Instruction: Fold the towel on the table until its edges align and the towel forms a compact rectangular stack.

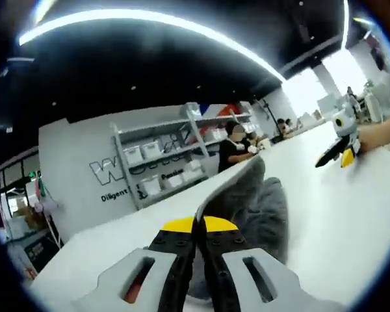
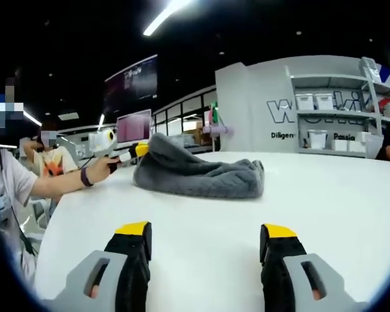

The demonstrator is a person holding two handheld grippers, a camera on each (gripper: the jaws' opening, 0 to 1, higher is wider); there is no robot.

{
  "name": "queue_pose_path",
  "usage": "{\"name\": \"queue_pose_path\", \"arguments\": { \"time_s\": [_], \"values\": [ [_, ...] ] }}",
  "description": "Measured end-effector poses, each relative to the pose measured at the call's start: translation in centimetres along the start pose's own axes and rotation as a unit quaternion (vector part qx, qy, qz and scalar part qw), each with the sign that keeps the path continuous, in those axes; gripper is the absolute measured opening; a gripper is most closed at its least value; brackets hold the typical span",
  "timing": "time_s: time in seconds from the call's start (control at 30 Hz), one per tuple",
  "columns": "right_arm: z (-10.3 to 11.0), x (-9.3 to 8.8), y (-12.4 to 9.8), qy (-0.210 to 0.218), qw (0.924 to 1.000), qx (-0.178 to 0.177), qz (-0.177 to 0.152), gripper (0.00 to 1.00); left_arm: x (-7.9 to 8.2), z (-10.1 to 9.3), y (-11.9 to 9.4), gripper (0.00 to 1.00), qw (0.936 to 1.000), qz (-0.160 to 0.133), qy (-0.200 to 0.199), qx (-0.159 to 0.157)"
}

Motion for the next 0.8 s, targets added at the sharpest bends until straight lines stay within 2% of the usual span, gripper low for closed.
{"name": "queue_pose_path", "arguments": {
  "time_s": [0.2, 0.37, 0.57, 0.8],
  "values": [
    [-1.3, 0.6, 2.3, 0.008, 0.9999, -0.006, 0.010, 0.58, -1.5, 1.5, 0.3, 0.02, 0.9989, 0.017, -0.043, 0.007],
    [-2.2, 1.6, 4.6, 0.017, 0.9997, -0.015, -0.002, 0.49, -2.2, 2.1, 0.4, 0.02, 0.9978, 0.025, -0.060, 0.012],
    [-3.5, 2.3, 7.1, 0.011, 0.9992, -0.037, 0.007, 0.44, -2.9, 2.6, 0.5, 0.02, 0.9975, 0.039, -0.057, 0.018],
    [-5.3, 3.3, 9.2, 0.016, 0.9981, -0.059, -0.007, 0.40, -3.4, 2.4, 0.6, 0.02, 0.9970, 0.051, -0.056, 0.018]
  ]
}}
Point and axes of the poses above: the point that each gripper's makers call its tool centre point, and the gripper's own axes: y roughly forward along the fingers, z roughly to its left, x roughly out of its top, the point moved 8 cm from there along -y, roughly backward along the fingers, and after that the axes turned 7 degrees about z, right-handed, at the moved point
